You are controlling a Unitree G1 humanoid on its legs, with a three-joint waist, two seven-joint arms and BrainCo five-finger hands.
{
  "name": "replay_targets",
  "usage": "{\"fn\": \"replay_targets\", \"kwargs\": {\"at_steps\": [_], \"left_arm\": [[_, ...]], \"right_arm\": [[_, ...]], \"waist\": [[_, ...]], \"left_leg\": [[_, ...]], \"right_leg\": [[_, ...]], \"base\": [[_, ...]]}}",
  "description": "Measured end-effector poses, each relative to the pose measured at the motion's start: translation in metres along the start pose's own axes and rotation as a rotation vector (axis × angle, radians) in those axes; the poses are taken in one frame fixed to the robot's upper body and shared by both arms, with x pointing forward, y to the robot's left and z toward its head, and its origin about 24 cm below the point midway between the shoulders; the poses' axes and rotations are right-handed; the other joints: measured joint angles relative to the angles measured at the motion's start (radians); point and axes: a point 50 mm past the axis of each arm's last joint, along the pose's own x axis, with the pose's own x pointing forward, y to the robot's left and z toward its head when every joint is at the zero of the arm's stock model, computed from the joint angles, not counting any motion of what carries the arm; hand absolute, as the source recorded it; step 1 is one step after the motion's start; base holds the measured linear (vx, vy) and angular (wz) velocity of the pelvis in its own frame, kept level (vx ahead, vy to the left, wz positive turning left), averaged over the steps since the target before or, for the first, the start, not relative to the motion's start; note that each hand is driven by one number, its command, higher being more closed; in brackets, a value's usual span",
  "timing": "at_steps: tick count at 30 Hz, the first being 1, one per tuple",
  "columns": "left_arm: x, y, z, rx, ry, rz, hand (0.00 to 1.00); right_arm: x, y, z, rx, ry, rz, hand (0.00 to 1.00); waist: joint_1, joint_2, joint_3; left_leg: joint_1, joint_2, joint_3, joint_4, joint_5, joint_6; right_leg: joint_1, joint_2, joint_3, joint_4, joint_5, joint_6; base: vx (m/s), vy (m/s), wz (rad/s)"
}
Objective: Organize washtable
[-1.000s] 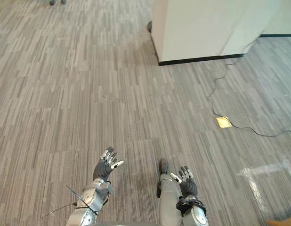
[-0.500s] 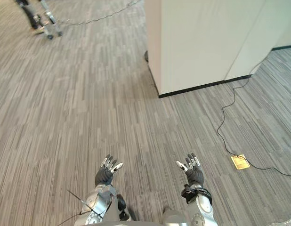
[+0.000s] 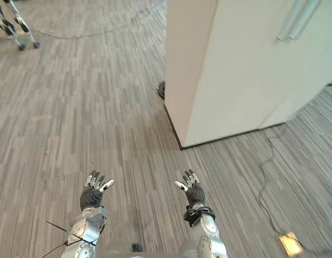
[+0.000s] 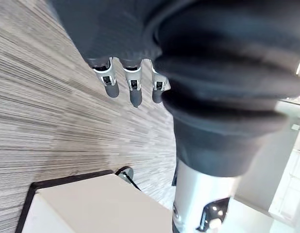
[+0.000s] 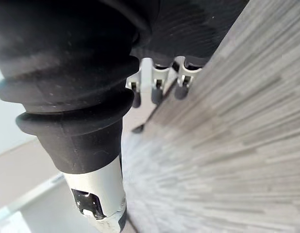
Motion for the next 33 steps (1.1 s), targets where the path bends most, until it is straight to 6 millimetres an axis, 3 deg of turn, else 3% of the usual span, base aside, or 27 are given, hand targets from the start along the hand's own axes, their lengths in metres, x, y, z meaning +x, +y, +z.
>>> {"fn": "replay_targets", "kwargs": {"at_steps": [1,2,3,4,5,6,7,8,10,11,12,13,16,18,19,20,22,26,29,31,33], "left_arm": [[0.004,-0.005,0.000,0.003,0.003,-0.015,0.00],[0.006,-0.011,-0.004,0.017,0.019,-0.042,0.00],[0.005,-0.019,-0.011,0.022,0.041,-0.059,0.00],[0.001,-0.027,-0.018,-0.007,0.062,-0.069,0.00],[-0.001,-0.028,-0.020,-0.019,0.067,-0.064,0.00],[-0.005,-0.029,-0.024,-0.040,0.083,-0.058,0.00],[-0.008,-0.030,-0.029,-0.050,0.102,-0.054,0.00],[-0.009,-0.032,-0.030,-0.050,0.105,-0.061,0.00],[-0.011,-0.037,-0.033,-0.049,0.116,-0.087,0.00],[-0.011,-0.038,-0.033,-0.050,0.116,-0.093,0.00],[-0.013,-0.037,-0.035,-0.049,0.125,-0.100,0.00],[-0.013,-0.036,-0.035,-0.046,0.126,-0.101,0.00],[-0.013,-0.029,-0.035,-0.022,0.129,-0.085,0.00],[-0.016,-0.026,-0.038,-0.021,0.140,-0.073,0.00],[-0.017,-0.023,-0.041,-0.014,0.156,-0.067,0.00],[-0.018,-0.021,-0.041,-0.004,0.160,-0.065,0.00],[-0.019,-0.013,-0.040,0.008,0.165,-0.046,0.00],[-0.017,-0.003,-0.035,0.035,0.149,-0.021,0.00],[-0.018,0.000,-0.026,0.038,0.108,-0.017,0.00],[-0.023,-0.001,-0.020,0.034,0.075,-0.024,0.00],[-0.025,-0.001,-0.021,0.030,0.080,-0.029,0.00]], "right_arm": [[-0.003,-0.005,-0.002,0.006,0.007,-0.022,0.00],[-0.012,-0.017,-0.005,0.013,0.016,-0.066,0.00],[-0.017,-0.024,-0.008,0.018,0.023,-0.097,0.00],[-0.018,-0.035,0.001,-0.001,0.003,-0.118,0.00],[-0.018,-0.035,0.007,-0.004,-0.017,-0.112,0.00],[-0.017,-0.030,0.018,-0.020,-0.060,-0.081,0.00],[-0.014,-0.027,0.031,-0.026,-0.112,-0.064,0.00],[-0.015,-0.026,0.035,-0.025,-0.134,-0.065,0.00],[-0.018,-0.031,0.034,-0.001,-0.153,-0.110,0.00],[-0.019,-0.033,0.033,0.002,-0.149,-0.119,0.00],[-0.021,-0.038,0.031,0.004,-0.149,-0.150,0.00],[-0.022,-0.044,0.031,-0.004,-0.145,-0.176,0.00],[-0.018,-0.048,0.024,-0.010,-0.107,-0.206,0.00],[-0.019,-0.050,0.022,-0.010,-0.104,-0.216,0.00],[-0.019,-0.050,0.019,0.000,-0.093,-0.224,0.00],[-0.020,-0.048,0.015,0.015,-0.087,-0.226,0.00],[-0.020,-0.044,0.011,0.024,-0.079,-0.223,0.00],[-0.015,-0.042,0.004,0.021,-0.039,-0.214,0.00],[-0.010,-0.038,0.001,0.007,-0.016,-0.187,0.00],[-0.005,-0.031,0.001,-0.009,-0.008,-0.152,0.00],[-0.006,-0.031,0.000,-0.010,-0.006,-0.152,0.00]], "waist": [[-0.009,-0.010,-0.004],[-0.034,-0.042,-0.018],[-0.035,-0.029,-0.018],[-0.026,-0.005,-0.006],[-0.025,0.003,0.000],[-0.019,0.014,0.008],[-0.009,0.014,0.010],[-0.009,0.014,0.009],[-0.005,-0.035,-0.001],[-0.004,-0.045,-0.009],[-0.005,-0.049,-0.028],[-0.005,-0.033,-0.036],[0.000,-0.023,-0.037],[0.001,-0.005,-0.036],[0.000,-0.008,-0.038],[-0.001,-0.026,-0.037],[0.001,-0.035,-0.042],[0.004,-0.029,-0.044],[0.025,-0.025,-0.046],[0.039,-0.036,-0.035],[0.030,-0.036,-0.023]], "left_leg": [[0.004,-0.002,-0.023,0.006,-0.004,-0.007],[0.022,-0.013,-0.070,0.043,-0.027,-0.044],[0.029,0.012,-0.090,0.099,-0.038,-0.060],[0.004,0.060,-0.097,0.243,-0.015,-0.094],[-0.023,0.084,-0.100,0.343,0.010,-0.110],[-0.084,0.143,-0.105,0.549,0.105,-0.115],[-0.139,0.194,-0.101,0.695,0.114,-0.132],[-0.170,0.213,-0.082,0.737,0.112,-0.127],[-0.231,0.269,0.118,0.706,0.077,-0.053],[-0.238,0.267,0.161,0.657,0.069,-0.041],[-0.260,0.245,0.200,0.506,0.069,-0.041],[-0.277,0.214,0.197,0.344,0.072,-0.045],[-0.299,0.152,0.195,0.110,0.095,-0.058],[-0.298,0.119,0.189,0.017,0.311,-0.050],[-0.275,0.111,0.191,0.014,0.283,-0.059],[-0.264,0.095,0.187,-0.001,0.284,-0.059],[-0.254,0.070,0.182,-0.049,0.284,-0.060],[-0.248,0.041,0.189,-0.097,0.284,-0.059],[-0.246,0.032,0.198,-0.111,0.272,-0.055],[-0.264,0.027,0.205,-0.042,0.189,-0.058],[-0.262,0.022,0.186,0.009,0.127,-0.049]], "right_leg": [[-0.008,0.005,0.040,-0.130,0.045,0.018],[-0.004,-0.009,0.101,-0.318,0.205,0.057],[-0.003,0.000,0.100,-0.234,0.241,0.004],[-0.002,0.012,0.076,-0.112,0.143,-0.021],[0.007,0.011,0.057,-0.067,0.101,-0.036],[0.042,0.027,0.039,-0.018,0.038,-0.078],[0.094,0.044,0.009,-0.031,0.016,-0.106],[0.133,0.044,-0.014,-0.059,0.014,-0.110],[0.285,0.007,-0.073,-0.225,0.014,-0.110],[0.307,-0.001,-0.081,-0.258,0.016,-0.108],[0.330,-0.010,-0.106,-0.317,0.024,-0.099],[0.346,-0.010,-0.124,-0.345,0.027,-0.097],[0.348,-0.016,-0.128,-0.352,0.026,-0.095],[0.366,-0.005,-0.119,-0.348,0.006,-0.057],[0.378,-0.014,-0.101,-0.335,-0.007,-0.038],[0.376,-0.029,-0.084,-0.337,-0.007,-0.035],[0.376,-0.027,-0.059,-0.376,0.008,-0.009],[0.359,-0.027,-0.012,-0.442,0.047,0.016],[0.340,-0.026,0.028,-0.464,0.065,0.024],[0.316,-0.045,0.068,-0.420,0.030,0.042],[0.313,-0.066,0.058,-0.314,0.022,0.067]], "base": [[0.76,-0.284,1.67],[0.77,-0.347,1.56],[0.76,-0.348,1.31],[0.72,-0.350,0.60],[0.66,-0.277,0.12],[0.75,-0.280,-0.03],[0.57,-0.176,-0.04],[0.50,-0.181,0.21],[0.39,-0.182,0.55],[0.31,-0.152,0.57],[0.30,-0.089,0.51],[0.29,-0.046,0.50],[0.24,0.064,0.20],[0.23,0.153,-0.01],[0.19,0.177,-0.03],[0.12,0.130,-0.08],[0.07,0.072,-0.12],[0.01,0.103,-0.23],[-0.03,0.056,-0.40],[-0.02,0.098,-0.48],[-0.02,0.095,0.03]]}}
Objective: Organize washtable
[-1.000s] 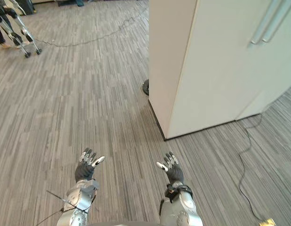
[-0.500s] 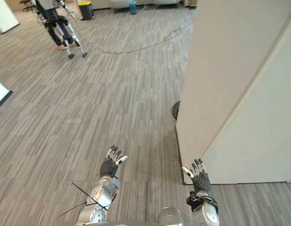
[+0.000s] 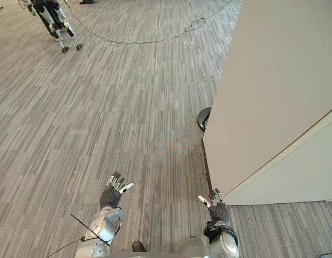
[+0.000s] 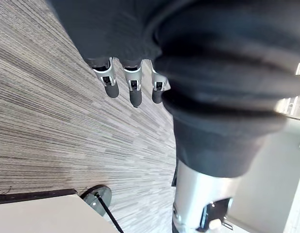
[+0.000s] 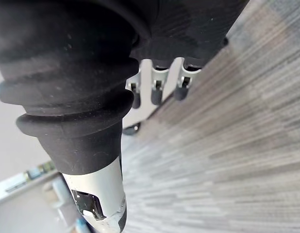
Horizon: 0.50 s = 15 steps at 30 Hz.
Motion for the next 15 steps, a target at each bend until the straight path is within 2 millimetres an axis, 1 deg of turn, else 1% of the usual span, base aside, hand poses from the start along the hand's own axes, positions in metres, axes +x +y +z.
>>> {"fn": "replay_targets", "kwargs": {"at_steps": [1,2,3,4,5,6,7,8,9,10,11,12,13,14,15], "left_arm": [[0.000,0.001,0.000,0.001,0.002,0.005,0.00],[-0.001,0.001,0.000,0.005,0.003,0.003,0.00],[-0.001,-0.001,-0.001,0.004,0.005,-0.007,0.00],[-0.002,0.000,0.000,0.012,0.005,-0.009,0.00],[-0.001,0.001,0.000,0.016,0.003,-0.010,0.00],[-0.001,0.000,0.001,0.020,0.002,-0.016,0.00],[-0.001,-0.002,0.000,0.021,0.003,-0.024,0.00],[-0.001,-0.007,-0.001,0.025,0.010,-0.048,0.00],[-0.001,-0.009,-0.001,0.025,0.012,-0.057,0.00],[-0.001,-0.010,-0.002,0.025,0.013,-0.061,0.00],[0.000,-0.011,-0.001,0.026,0.010,-0.064,0.00],[0.001,-0.011,-0.001,0.027,0.010,-0.065,0.00],[0.001,-0.013,-0.003,0.026,0.019,-0.073,0.00],[0.001,-0.015,-0.006,0.027,0.028,-0.080,0.00],[-0.001,-0.018,-0.010,0.008,0.040,-0.076,0.00]], "right_arm": [[-0.001,0.001,-0.001,-0.007,0.004,0.004,0.00],[-0.001,0.002,-0.003,-0.007,0.009,0.005,0.00],[-0.001,0.005,-0.004,-0.010,0.015,0.018,0.00],[-0.002,0.011,-0.008,-0.016,0.030,0.046,0.00],[-0.003,0.015,-0.010,-0.015,0.035,0.060,0.00],[-0.003,0.019,-0.012,-0.016,0.042,0.088,0.00],[-0.003,0.020,-0.012,-0.016,0.042,0.092,0.00],[-0.001,0.021,-0.010,-0.017,0.037,0.095,0.00],[0.000,0.022,-0.008,-0.021,0.031,0.100,0.00],[0.001,0.023,-0.008,-0.022,0.030,0.102,0.00],[0.001,0.023,-0.006,-0.026,0.027,0.106,0.00],[0.001,0.022,-0.004,-0.032,0.021,0.108,0.00],[0.002,0.019,0.000,-0.049,0.011,0.109,0.00],[0.003,0.014,0.007,-0.080,-0.005,0.109,0.00],[0.005,0.011,0.013,-0.108,-0.021,0.116,0.00]], "waist": [[-0.003,-0.012,0.011],[-0.007,-0.008,0.013],[-0.007,0.008,0.021],[-0.004,0.009,0.025],[-0.005,0.002,0.026],[-0.006,-0.008,0.030],[-0.006,-0.010,0.031],[-0.006,-0.010,0.032],[-0.006,-0.006,0.035],[-0.007,-0.006,0.036],[-0.007,-0.015,0.036],[-0.008,-0.021,0.033],[-0.014,-0.018,0.029],[-0.026,0.007,0.026],[-0.021,0.042,0.019]], "left_leg": [[0.015,-0.012,-0.012,0.004,-0.015,0.006],[0.026,-0.015,-0.022,-0.007,-0.015,0.007],[0.060,-0.014,-0.034,-0.031,-0.015,0.008],[0.068,-0.013,-0.050,-0.037,-0.016,0.009],[0.071,-0.013,-0.057,-0.039,-0.016,0.010],[0.073,-0.012,-0.078,-0.041,-0.019,0.013],[0.073,-0.011,-0.087,-0.042,-0.020,0.013],[0.073,-0.007,-0.103,-0.042,-0.029,0.006],[0.083,-0.001,-0.113,-0.041,-0.041,-0.011],[0.092,0.003,-0.121,-0.042,-0.048,-0.020],[0.116,0.006,-0.138,-0.043,-0.071,-0.051],[0.133,0.007,-0.155,-0.042,-0.086,-0.073],[0.150,0.019,-0.181,-0.044,-0.098,-0.090],[0.168,0.048,-0.196,-0.058,-0.103,-0.098],[0.184,0.077,-0.198,-0.063,-0.089,-0.108]], "right_leg": [[-0.065,-0.024,-0.009,0.156,0.021,0.009],[-0.089,-0.033,-0.018,0.217,0.047,0.005],[-0.133,-0.041,-0.026,0.298,0.066,-0.023],[-0.153,-0.046,-0.051,0.280,0.034,-0.026],[-0.159,-0.046,-0.058,0.255,0.025,-0.024],[-0.170,-0.046,-0.073,0.180,0.022,-0.017],[-0.179,-0.046,-0.073,0.135,0.024,-0.014],[-0.201,-0.050,-0.070,0.046,0.041,-0.006],[-0.217,-0.052,-0.072,-0.037,0.082,-0.005],[-0.221,-0.050,-0.072,-0.077,0.105,0.000],[-0.227,-0.049,-0.071,-0.129,0.147,-0.004],[-0.231,-0.049,-0.055,-0.107,0.173,-0.012],[-0.236,-0.040,-0.046,-0.043,0.204,-0.019],[-0.253,-0.018,-0.065,0.024,0.173,-0.029],[-0.259,0.009,-0.084,0.051,0.124,-0.047]], "base": [[-0.02,0.096,0.29],[0.04,0.140,0.37],[0.11,0.126,0.33],[0.13,0.098,0.30],[0.12,0.028,0.38],[0.12,-0.018,0.38],[0.24,-0.065,0.46],[0.31,-0.097,0.36],[0.28,-0.086,0.34],[0.38,-0.155,0.37],[0.39,-0.224,0.40],[0.59,-0.359,0.58],[0.44,-0.315,0.59],[0.41,-0.264,0.45],[0.58,-0.280,-0.01]]}}
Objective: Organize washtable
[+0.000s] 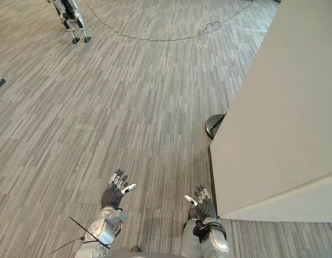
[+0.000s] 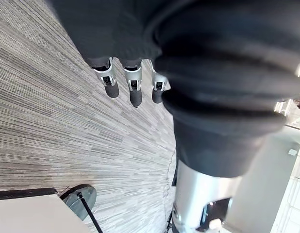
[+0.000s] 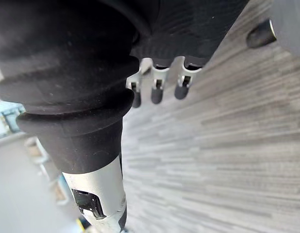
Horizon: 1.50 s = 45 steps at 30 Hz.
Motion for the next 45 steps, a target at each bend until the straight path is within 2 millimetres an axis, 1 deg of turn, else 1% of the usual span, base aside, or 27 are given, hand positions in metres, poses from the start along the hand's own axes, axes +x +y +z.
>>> {"fn": "replay_targets", "kwargs": {"at_steps": [1,3,5,8,9,11,13,16,18,20,21,22,24,26,27,29,30,32,34,36,37,38,39,41,43,44,45], "left_arm": [[0.002,-0.001,0.001,-0.012,-0.008,0.006,0.00],[0.004,0.004,0.005,-0.022,-0.022,0.030,0.00],[0.008,0.003,0.004,-0.059,-0.019,0.038,0.00],[0.010,0.004,0.008,-0.079,-0.044,0.048,0.00],[0.013,0.006,0.011,-0.081,-0.055,0.058,0.00],[0.014,0.016,0.016,-0.088,-0.078,0.112,0.00],[0.011,0.027,0.016,-0.114,-0.079,0.174,0.00],[0.009,0.026,0.014,-0.131,-0.078,0.183,0.00],[0.010,0.025,0.016,-0.133,-0.086,0.181,0.00],[0.009,0.027,0.016,-0.132,-0.088,0.185,0.00],[0.006,0.030,0.015,-0.130,-0.082,0.200,0.00],[0.005,0.032,0.014,-0.128,-0.080,0.206,0.00],[0.004,0.042,0.020,-0.103,-0.097,0.226,0.00],[0.004,0.048,0.022,-0.084,-0.096,0.235,0.00],[0.005,0.048,0.024,-0.067,-0.100,0.229,0.00],[0.004,0.057,0.030,-0.012,-0.112,0.245,0.00],[0.003,0.061,0.032,0.014,-0.114,0.254,0.00],[0.004,0.058,0.037,0.025,-0.138,0.232,0.00],[0.017,0.041,0.050,0.029,-0.190,0.158,0.00],[0.024,0.032,0.056,0.033,-0.209,0.124,0.00],[0.027,0.028,0.057,0.034,-0.211,0.111,0.00],[0.030,0.021,0.052,0.019,-0.196,0.099,0.00],[0.032,0.014,0.049,0.008,-0.188,0.083,0.00],[0.034,0.005,0.047,0.010,-0.176,0.044,0.00],[0.034,-0.003,0.040,-0.015,-0.155,0.022,0.00],[0.031,-0.002,0.034,-0.028,-0.139,0.032,0.00],[0.027,0.003,0.027,-0.029,-0.115,0.053,0.00]], "right_arm": [[0.006,0.001,0.009,-0.014,-0.026,0.009,0.00],[0.016,0.006,0.024,-0.024,-0.075,0.033,0.00],[0.020,0.002,0.034,-0.027,-0.111,0.017,0.00],[0.013,-0.016,0.033,-0.006,-0.120,-0.088,0.00],[0.011,-0.023,0.034,0.016,-0.132,-0.127,0.00],[0.008,-0.027,0.029,0.066,-0.124,-0.171,0.00],[0.006,-0.024,0.023,0.114,-0.114,-0.180,0.00],[0.000,-0.027,0.019,0.102,-0.098,-0.181,0.00],[-0.001,-0.029,0.023,0.053,-0.110,-0.175,0.00],[0.000,-0.027,0.025,0.023,-0.116,-0.168,0.00],[0.001,-0.024,0.024,0.018,-0.111,-0.161,0.00],[0.003,-0.018,0.021,0.023,-0.102,-0.146,0.00],[0.009,0.002,0.019,0.016,-0.090,-0.074,0.00],[0.016,0.014,0.023,0.031,-0.109,-0.049,0.00],[0.019,0.018,0.025,0.040,-0.118,-0.042,0.00],[0.026,0.026,0.026,0.060,-0.118,-0.023,0.00],[0.026,0.029,0.025,0.079,-0.118,-0.018,0.00],[0.022,0.027,0.023,0.098,-0.115,-0.012,0.00],[0.015,0.017,0.018,0.113,-0.103,-0.042,0.00],[0.012,0.011,0.017,0.111,-0.095,-0.057,0.00],[0.012,0.008,0.017,0.110,-0.095,-0.062,0.00],[0.011,0.003,0.016,0.107,-0.089,-0.076,0.00],[0.012,-0.004,0.020,0.099,-0.095,-0.096,0.00],[0.012,-0.007,0.023,0.107,-0.111,-0.108,0.00],[0.008,-0.016,0.022,0.107,-0.109,-0.139,0.00],[0.006,-0.019,0.022,0.109,-0.111,-0.148,0.00],[0.010,-0.018,0.027,0.119,-0.126,-0.139,0.00]], "waist": [[0.020,0.023,-0.008],[0.022,0.015,0.001],[0.042,0.022,0.032],[0.042,0.003,0.049],[0.042,0.002,0.052],[0.049,-0.007,0.061],[0.047,-0.043,0.082],[0.039,-0.055,0.083],[0.030,-0.045,0.075],[0.036,-0.028,0.057],[0.041,-0.036,0.024],[0.039,-0.055,0.011],[0.047,-0.077,-0.009],[0.049,-0.092,-0.018],[0.048,-0.092,-0.018],[0.048,-0.086,-0.012],[0.049,-0.067,-0.002],[0.030,-0.043,0.000],[-0.010,-0.036,0.004],[-0.030,-0.042,0.002],[-0.046,-0.055,-0.005],[-0.044,-0.015,-0.003],[-0.035,0.025,-0.005],[-0.041,0.026,-0.003],[-0.043,0.017,0.001],[-0.035,0.006,0.008],[-0.027,0.018,0.003]], "left_leg": [[-0.045,0.036,0.010,0.112,0.038,0.006],[-0.183,0.100,-0.020,0.422,0.137,0.034],[-0.309,0.087,-0.139,0.848,0.122,-0.061],[-0.390,0.068,-0.034,1.088,0.119,-0.056],[-0.444,0.079,0.039,1.099,0.114,-0.046],[-0.497,0.131,0.167,1.007,0.068,0.030],[-0.485,0.177,0.240,0.738,0.053,0.057],[-0.440,0.176,0.190,0.395,0.065,0.052],[-0.446,0.195,0.122,0.244,0.109,0.058],[-0.465,0.220,0.079,0.233,0.183,0.060],[-0.511,0.198,0.075,0.344,0.253,0.015],[-0.542,0.183,0.077,0.421,0.189,0.020],[-0.600,0.138,0.080,0.574,0.057,0.058],[-0.579,0.083,0.096,0.606,-0.020,0.098],[-0.534,0.045,0.111,0.586,-0.048,0.128],[-0.411,-0.003,0.141,0.495,-0.064,0.155],[-0.293,-0.035,0.163,0.387,-0.060,0.153],[-0.134,-0.069,0.187,0.222,-0.046,0.153],[-0.015,-0.112,0.201,0.080,-0.028,0.138],[0.050,-0.151,0.223,0.008,-0.031,0.123],[0.092,-0.180,0.234,-0.028,-0.042,0.102],[0.106,-0.175,0.235,-0.042,-0.043,0.094],[0.112,-0.155,0.254,-0.054,-0.010,0.039],[0.115,-0.174,0.246,-0.010,0.063,-0.009],[0.100,-0.159,0.226,0.180,0.141,-0.042],[0.058,-0.127,0.200,0.382,0.219,-0.091],[-0.006,-0.098,0.172,0.570,0.225,-0.110]], "right_leg": [[-0.004,0.034,0.002,0.023,-0.031,-0.024],[0.040,0.085,0.006,-0.008,-0.045,-0.059],[0.184,0.141,0.007,-0.102,-0.044,-0.096],[0.366,0.176,0.018,-0.217,-0.064,-0.126],[0.417,0.185,0.024,-0.267,-0.065,-0.127],[0.465,0.182,0.040,-0.303,-0.065,-0.127],[0.525,0.138,0.040,-0.289,-0.087,-0.089],[0.528,0.067,0.039,-0.173,-0.173,-0.012],[0.513,-0.017,0.070,-0.048,-0.289,0.048],[0.516,-0.071,0.094,-0.020,-0.345,0.104],[0.535,-0.124,0.099,-0.035,-0.365,0.128],[0.548,-0.152,0.097,-0.048,-0.356,0.130],[0.542,-0.205,0.103,-0.025,-0.242,0.139],[0.468,-0.250,0.131,0.144,-0.079,0.080],[0.394,-0.273,0.158,0.289,0.099,0.023],[0.266,-0.244,0.186,0.556,0.057,-0.019],[0.206,-0.203,0.160,0.639,-0.013,-0.041],[0.128,-0.121,0.062,0.633,-0.115,-0.046],[0.025,-0.046,-0.146,0.451,-0.183,-0.061],[-0.008,0.001,-0.287,0.157,-0.130,-0.088],[-0.006,0.036,-0.360,-0.013,0.033,-0.237],[0.006,0.060,-0.383,-0.026,0.029,-0.282],[0.004,0.071,-0.439,-0.033,0.029,-0.301],[0.015,0.040,-0.449,0.010,-0.035,-0.287],[0.096,0.018,-0.448,0.035,-0.093,-0.252],[0.171,0.023,-0.409,-0.017,-0.114,-0.232],[0.214,0.043,-0.368,-0.057,-0.119,-0.224]], "base": [[0.49,-0.212,-0.32],[0.56,-0.321,-0.55],[0.64,-0.288,-0.59],[0.49,-0.091,-0.18],[0.43,-0.022,-0.23],[0.40,0.002,-0.41],[0.39,0.059,-0.49],[0.40,0.212,-0.44],[0.40,0.418,-0.42],[0.48,0.643,-0.37],[0.46,0.636,-0.17],[0.51,0.654,0.11],[0.60,0.762,0.33],[0.54,0.660,0.41],[0.53,0.532,0.42],[0.50,0.421,0.14],[0.48,0.303,-0.31],[0.45,0.269,-0.26],[0.42,0.200,0.06],[0.56,0.151,-0.08],[0.56,0.128,-0.21],[0.59,0.186,-0.58],[0.48,0.132,-0.55],[0.66,0.070,-0.33],[0.48,-0.044,-0.30],[0.42,0.020,-0.84],[0.40,0.057,-1.00]]}}
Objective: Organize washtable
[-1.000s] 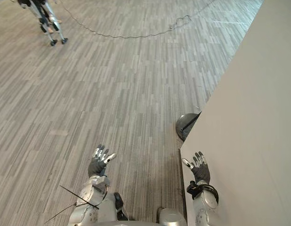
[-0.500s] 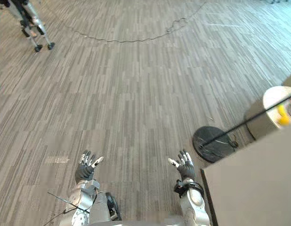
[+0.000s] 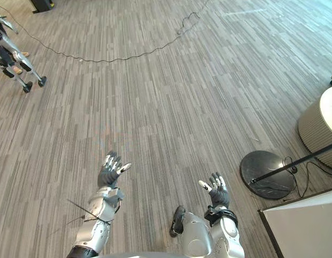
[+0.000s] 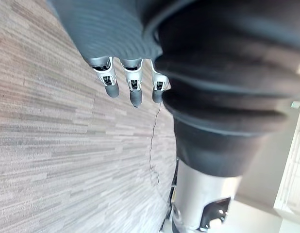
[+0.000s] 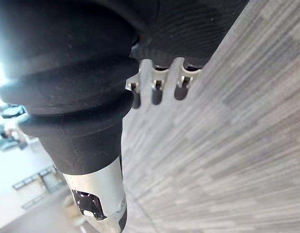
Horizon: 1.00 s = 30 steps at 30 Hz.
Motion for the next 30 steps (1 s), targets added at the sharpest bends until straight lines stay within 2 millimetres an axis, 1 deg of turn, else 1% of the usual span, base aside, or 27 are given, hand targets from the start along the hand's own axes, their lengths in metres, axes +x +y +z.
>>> {"fn": "replay_targets", "kwargs": {"at_steps": [1,2,3,4,5,6,7,8,9,10,11,12,13,14,15,16,19,21,24,25,27,30], "left_arm": [[-0.001,0.002,-0.002,0.003,0.008,0.006,0.00],[-0.003,0.006,-0.006,0.008,0.028,0.021,0.00],[-0.003,0.008,-0.009,0.008,0.040,0.032,0.00],[-0.007,0.014,-0.011,0.000,0.050,0.056,0.00],[-0.009,0.018,-0.012,-0.005,0.055,0.070,0.00],[-0.013,0.022,-0.015,-0.011,0.065,0.089,0.00],[-0.015,0.024,-0.015,-0.012,0.066,0.095,0.00],[-0.015,0.024,-0.014,-0.013,0.063,0.092,0.00],[-0.014,0.022,-0.013,-0.017,0.058,0.087,0.00],[-0.011,0.016,-0.011,-0.023,0.049,0.069,0.00],[-0.010,0.016,-0.011,-0.020,0.047,0.064,0.00],[-0.009,0.015,-0.007,-0.017,0.033,0.057,0.00],[-0.008,0.014,-0.002,-0.010,0.015,0.041,0.00],[-0.007,0.013,0.000,-0.006,0.008,0.035,0.00],[-0.007,0.016,0.002,0.012,0.002,0.030,0.00],[-0.007,0.021,0.003,0.033,0.006,0.034,0.00],[-0.007,0.025,0.005,0.048,0.003,0.041,0.00],[-0.007,0.029,0.006,0.063,0.000,0.049,0.00],[-0.007,0.027,0.001,0.060,0.017,0.040,0.00],[-0.008,0.027,-0.001,0.058,0.025,0.034,0.00],[-0.012,0.026,-0.013,0.037,0.070,0.047,0.00],[-0.018,0.023,-0.027,0.014,0.130,0.048,0.00]], "right_arm": [[0.002,0.002,0.003,0.008,-0.011,0.008,0.00],[0.005,0.007,0.009,0.023,-0.038,0.024,0.00],[0.004,0.008,0.011,0.031,-0.044,0.025,0.00],[0.005,0.009,0.010,0.032,-0.039,0.031,0.00],[0.005,0.010,0.009,0.033,-0.037,0.035,0.00],[0.005,0.011,0.009,0.033,-0.036,0.040,0.00],[0.006,0.012,0.011,0.029,-0.043,0.044,0.00],[0.006,0.011,0.011,0.026,-0.043,0.042,0.00],[0.004,0.006,0.011,0.017,-0.042,0.027,0.00],[0.001,-0.003,0.010,0.005,-0.038,-0.004,0.00],[-0.002,-0.008,0.008,0.003,-0.028,-0.025,0.00],[-0.006,-0.009,0.003,0.020,-0.017,-0.046,0.00],[-0.008,-0.008,-0.001,0.037,-0.015,-0.054,0.00],[-0.009,-0.007,-0.002,0.040,-0.014,-0.057,0.00],[-0.008,-0.002,-0.004,0.043,-0.011,-0.050,0.00],[-0.008,0.002,-0.007,0.043,-0.003,-0.045,0.00],[-0.009,0.006,-0.011,0.028,0.016,-0.026,0.00],[-0.009,0.010,-0.021,0.013,0.062,0.011,0.00],[-0.012,0.011,-0.034,-0.038,0.128,0.050,0.00],[-0.012,0.011,-0.035,-0.048,0.137,0.059,0.00],[-0.014,0.011,-0.040,-0.088,0.166,0.086,0.00],[-0.014,0.007,-0.042,-0.108,0.187,0.083,0.00]], "waist": [[0.001,0.001,-0.001],[0.009,0.000,0.000],[0.016,-0.003,0.002],[0.027,-0.014,0.005],[0.040,-0.020,0.005],[0.047,-0.030,0.001],[0.042,-0.026,-0.003],[0.042,-0.021,-0.006],[0.040,0.001,-0.014],[0.033,0.031,-0.018],[0.032,0.031,-0.022],[0.010,0.020,-0.028],[0.002,0.013,-0.029],[0.003,0.011,-0.030],[0.007,0.011,-0.030],[0.009,0.009,-0.029],[0.017,0.008,-0.029],[0.014,0.010,-0.029],[0.017,0.002,-0.029],[0.017,0.001,-0.029],[0.019,0.000,-0.029],[0.018,-0.003,-0.030]], "left_leg": [[-0.038,0.009,-0.013,0.071,-0.001,0.002],[-0.121,0.028,-0.035,0.186,-0.010,0.006],[-0.162,0.060,-0.033,0.232,-0.030,0.017],[-0.178,0.106,-0.025,0.229,-0.070,0.055],[-0.181,0.123,-0.022,0.197,-0.088,0.085],[-0.181,0.140,-0.028,0.075,-0.114,0.127],[-0.180,0.135,-0.055,-0.106,-0.123,0.144],[-0.178,0.133,-0.076,-0.205,-0.120,0.146],[-0.171,0.133,-0.116,-0.403,-0.062,0.138],[-0.173,0.141,-0.138,-0.514,0.072,0.113],[-0.155,0.135,-0.138,-0.534,0.056,0.097],[-0.128,0.110,-0.136,-0.599,0.053,0.094],[-0.102,0.092,-0.120,-0.670,0.053,0.094],[-0.092,0.084,-0.107,-0.704,0.053,0.094],[-0.087,0.068,-0.093,-0.748,0.053,0.095],[-0.086,0.047,-0.070,-0.772,0.057,0.101],[-0.073,0.032,-0.031,-0.774,0.056,0.105],[-0.060,0.027,-0.008,-0.772,0.036,0.137],[-0.055,0.025,-0.009,-0.776,0.034,0.140],[-0.055,0.025,-0.010,-0.776,0.034,0.140],[-0.057,0.025,-0.027,-0.779,0.039,0.147],[-0.063,0.009,-0.113,-0.814,0.064,0.171]], "right_leg": [[0.013,0.008,0.029,-0.016,-0.001,0.001],[0.040,0.018,0.077,-0.056,0.000,0.006],[0.067,0.031,0.111,-0.086,0.008,0.018],[0.103,0.044,0.161,-0.115,0.017,0.030],[0.113,0.045,0.190,-0.119,0.019,0.032],[0.114,0.043,0.245,-0.130,0.024,0.042],[0.118,0.043,0.277,-0.152,0.039,0.066],[0.118,0.042,0.290,-0.157,0.045,0.076],[0.109,0.045,0.302,-0.158,0.055,0.103],[0.112,0.057,0.304,-0.155,0.050,0.135],[0.112,0.056,0.306,-0.154,0.052,0.148],[0.108,0.032,0.300,-0.161,0.069,0.176],[0.103,0.018,0.304,-0.176,0.077,0.189],[0.091,0.015,0.314,-0.180,0.083,0.199],[0.069,0.010,0.334,-0.192,0.096,0.217],[0.052,0.003,0.362,-0.213,0.125,0.236],[0.051,-0.005,0.398,-0.238,0.160,0.249],[0.052,-0.007,0.413,-0.242,0.162,0.249],[0.055,-0.008,0.408,-0.248,0.161,0.248],[0.055,-0.008,0.407,-0.251,0.161,0.247],[0.057,-0.010,0.394,-0.247,0.160,0.247],[0.079,-0.023,0.318,-0.233,0.138,0.246]], "base": [[0.33,0.121,-1.15],[0.29,0.109,-1.00],[0.33,0.133,-1.33],[0.25,0.121,-1.18],[0.19,0.138,-1.54],[0.17,0.170,-1.43],[0.17,0.188,-1.31],[0.21,0.237,-0.93],[0.21,0.285,-0.53],[0.20,0.311,-0.36],[0.15,0.319,0.08],[0.10,0.404,0.16],[0.08,0.333,0.11],[0.02,0.350,-0.21],[-0.01,0.197,-0.45],[-0.02,0.233,-0.43],[-0.02,0.132,-0.47],[-0.03,0.070,-0.31],[-0.07,0.003,-0.08],[-0.09,-0.020,-0.05],[-0.10,-0.035,0.17],[-0.08,-0.037,0.74]]}}
